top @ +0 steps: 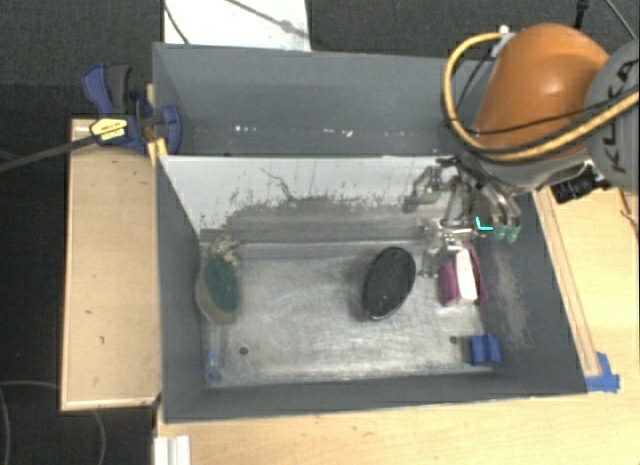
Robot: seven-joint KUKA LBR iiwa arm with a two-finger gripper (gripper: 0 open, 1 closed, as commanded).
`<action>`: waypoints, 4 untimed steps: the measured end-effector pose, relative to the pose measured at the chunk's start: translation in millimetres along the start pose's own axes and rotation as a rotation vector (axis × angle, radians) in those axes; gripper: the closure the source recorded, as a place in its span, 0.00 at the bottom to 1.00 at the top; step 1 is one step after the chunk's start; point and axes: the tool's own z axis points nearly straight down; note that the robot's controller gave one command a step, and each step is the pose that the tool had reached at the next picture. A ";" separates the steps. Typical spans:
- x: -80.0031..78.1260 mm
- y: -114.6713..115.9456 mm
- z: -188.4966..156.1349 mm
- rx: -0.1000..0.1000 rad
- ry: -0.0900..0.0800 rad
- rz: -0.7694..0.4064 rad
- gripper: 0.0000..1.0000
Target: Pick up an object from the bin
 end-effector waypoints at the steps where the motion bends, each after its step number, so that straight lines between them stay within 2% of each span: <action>1: 36.9 31.2 163.1 0.000 -0.014 -0.120 0.00; 2: -1.7 -18.1 161.0 0.003 -0.011 -0.425 0.00; 3: -2.9 -16.2 159.4 0.002 -0.016 -0.423 1.00; 4: 43.0 -28.5 -11.4 0.005 -0.011 -0.773 1.00</action>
Offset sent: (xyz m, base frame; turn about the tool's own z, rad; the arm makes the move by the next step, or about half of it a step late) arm -0.0395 0.0310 -0.1636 -0.1285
